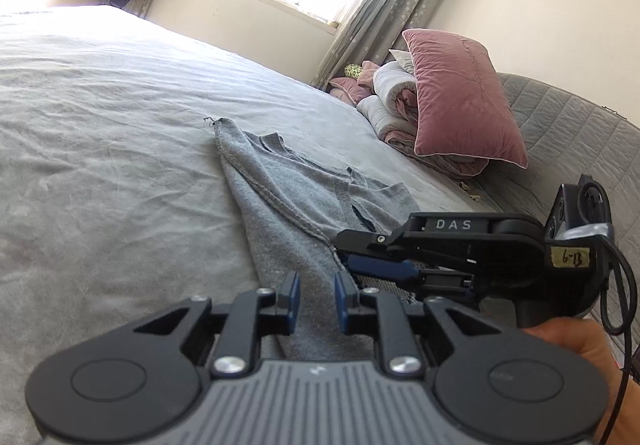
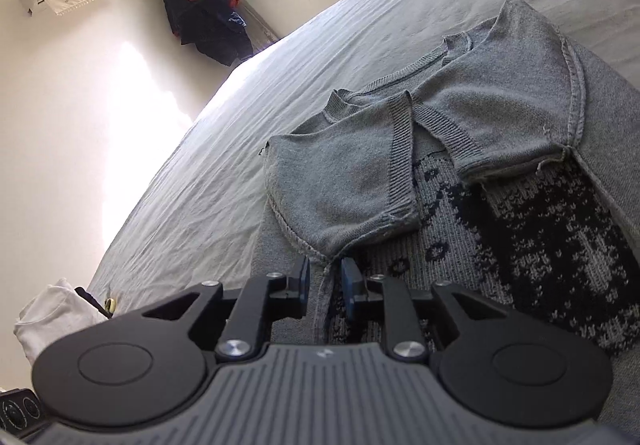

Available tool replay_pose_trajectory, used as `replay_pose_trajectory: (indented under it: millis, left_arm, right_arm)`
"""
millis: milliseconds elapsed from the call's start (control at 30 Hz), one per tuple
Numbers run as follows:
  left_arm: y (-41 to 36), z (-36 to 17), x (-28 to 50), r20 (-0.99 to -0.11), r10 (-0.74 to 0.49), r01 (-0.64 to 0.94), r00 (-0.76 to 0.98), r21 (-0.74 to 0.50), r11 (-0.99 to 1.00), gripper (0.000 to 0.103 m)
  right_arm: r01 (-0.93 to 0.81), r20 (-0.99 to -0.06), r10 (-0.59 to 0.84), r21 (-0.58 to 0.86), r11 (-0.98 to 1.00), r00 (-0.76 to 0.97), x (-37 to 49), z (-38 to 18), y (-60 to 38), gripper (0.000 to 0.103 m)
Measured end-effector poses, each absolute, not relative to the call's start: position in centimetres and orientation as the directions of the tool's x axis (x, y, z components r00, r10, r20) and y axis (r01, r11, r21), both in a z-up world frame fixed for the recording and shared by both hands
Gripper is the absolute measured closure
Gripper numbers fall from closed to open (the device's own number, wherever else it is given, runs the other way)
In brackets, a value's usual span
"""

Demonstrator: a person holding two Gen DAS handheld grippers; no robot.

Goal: Fold clothes

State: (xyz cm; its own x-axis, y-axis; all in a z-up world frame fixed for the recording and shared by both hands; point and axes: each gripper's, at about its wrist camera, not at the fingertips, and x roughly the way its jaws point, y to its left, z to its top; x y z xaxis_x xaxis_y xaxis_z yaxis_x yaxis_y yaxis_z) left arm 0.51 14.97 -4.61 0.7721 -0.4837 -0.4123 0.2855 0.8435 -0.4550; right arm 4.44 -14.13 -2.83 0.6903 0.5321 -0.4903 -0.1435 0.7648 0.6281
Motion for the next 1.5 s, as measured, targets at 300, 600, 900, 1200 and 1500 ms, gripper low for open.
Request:
replay_pose_trajectory:
  millis: [300,600,900,1200,1500]
  left_arm:
    - [14.0,-5.5,0.7,-0.501,-0.426,0.240,0.754,-0.394,0.887,0.085]
    - [16.2,-5.5,0.9,-0.495,-0.443,0.172,0.747,-0.500,0.849,0.085]
    - [14.1,-3.6,0.2,-0.435,-0.574,0.333,0.693,-0.514,0.791,0.085]
    - [7.1,-4.0,1.2,-0.626,-0.425,0.320,0.654,-0.281,0.905,0.081]
    - [7.4,-3.6,1.5,-0.630,-0.386,0.259,0.674,-0.289,0.922,0.101]
  right_arm:
    - [-0.212,-0.540,0.455,0.451,0.867,0.708,0.9,-2.5,-13.1,0.099]
    - [-0.048,-0.455,0.622,0.782,0.621,0.637,2.7,-5.1,-17.2,0.083]
    - [0.108,-0.297,0.754,0.951,0.290,0.586,3.4,-7.7,-19.5,0.082]
    - [0.080,-0.341,0.695,0.922,0.379,0.632,2.7,-6.1,-20.5,0.073]
    - [-0.016,-0.400,0.633,0.837,0.547,0.663,3.4,-5.4,-19.3,0.072]
